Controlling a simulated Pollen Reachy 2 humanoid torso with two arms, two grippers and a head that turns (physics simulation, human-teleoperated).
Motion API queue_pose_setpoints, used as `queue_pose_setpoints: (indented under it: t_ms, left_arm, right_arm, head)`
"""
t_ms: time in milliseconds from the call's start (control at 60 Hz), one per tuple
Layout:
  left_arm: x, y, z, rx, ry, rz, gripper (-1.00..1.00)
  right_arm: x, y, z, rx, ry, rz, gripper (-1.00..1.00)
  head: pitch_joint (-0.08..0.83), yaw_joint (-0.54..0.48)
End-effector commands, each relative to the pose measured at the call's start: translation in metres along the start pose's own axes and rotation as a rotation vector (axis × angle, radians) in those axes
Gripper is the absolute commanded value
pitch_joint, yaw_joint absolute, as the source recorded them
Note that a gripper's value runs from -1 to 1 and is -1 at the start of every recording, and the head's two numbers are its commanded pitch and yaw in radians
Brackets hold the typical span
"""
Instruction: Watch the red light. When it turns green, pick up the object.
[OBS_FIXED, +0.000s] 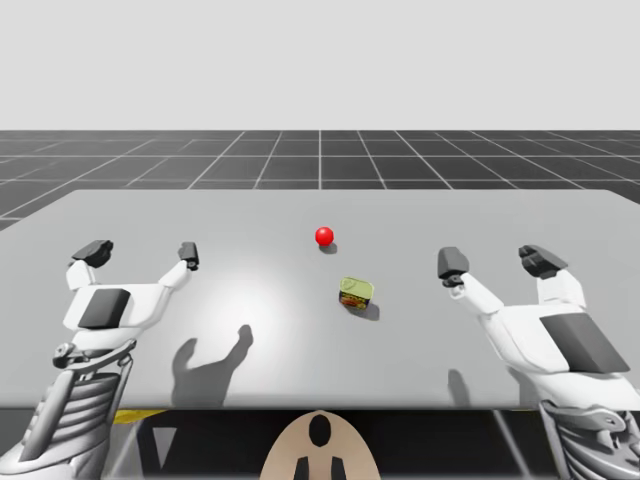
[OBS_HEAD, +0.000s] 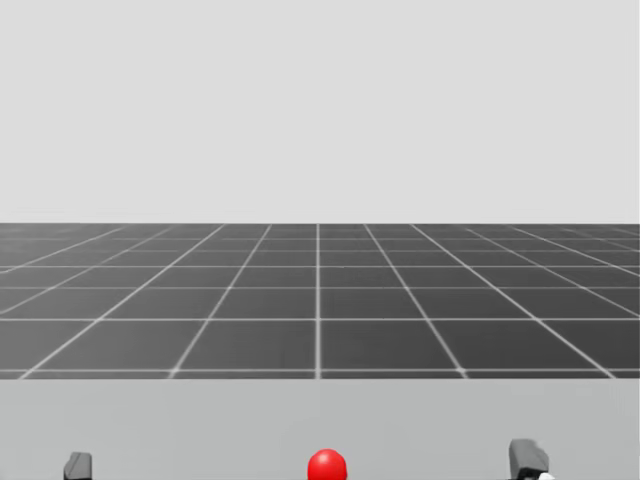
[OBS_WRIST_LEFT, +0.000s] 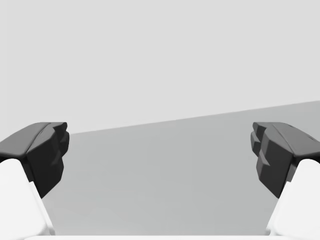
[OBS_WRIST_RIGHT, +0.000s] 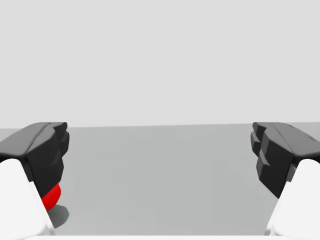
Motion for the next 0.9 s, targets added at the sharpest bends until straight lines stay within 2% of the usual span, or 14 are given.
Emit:
queue_pose_setpoints:
  t_ms: [17,50,117,150,183,300,633,900]
  left_arm:
    - [-0.0003,0.0013,0.0004,0.005,0.006,-0.004,-1.0]
    - [-0.0003,0.0013,0.0004,0.004,0.005,-0.006,-1.0]
    - [-0.0004,0.0013,0.0003,0.003,0.006,-0.006,-1.0]
    - [-0.0007,0.0014,0.0,0.003,0.008,-0.007,-1.0]
    - [-0.0007,0.0014,0.0,0.002,0.009,-0.008,-1.0]
    - [-0.0009,0.0014,-0.0002,0.003,0.012,-0.01,-1.0]
    - [-0.0024,0.001,-0.001,0.001,0.01,-0.016,-1.0]
    - [-0.0029,0.001,-0.0012,-0.002,0.01,-0.019,-1.0]
  right_arm:
    - [-0.0002,0.0034,0.0041,-0.052,-0.006,-0.068,-1.0]
    - [-0.0001,0.003,0.0035,-0.053,-0.015,-0.051,-1.0]
    - [0.0014,0.0027,0.0023,-0.051,-0.022,-0.058,-1.0]
    - [0.0017,0.0015,0.0016,-0.049,-0.011,-0.047,-1.0]
    - [0.0013,0.0004,0.0015,-0.049,0.003,-0.058,-1.0]
    - [0.0013,-0.0008,0.001,-0.078,-0.012,-0.054,-1.0]
    - [-0.0018,0.001,0.001,-0.066,-0.019,-0.04,-1.0]
    - [-0.0027,0.0014,0.0012,-0.067,-0.025,-0.033,-1.0]
  head:
    - [0.01,0.0]
    - [0.012,0.0]
    - [0.021,0.0]
    - [0.039,0.0]
    - [0.052,0.0]
    - [0.148,0.01]
    - [0.414,-0.01]
    - [0.492,-0.03]
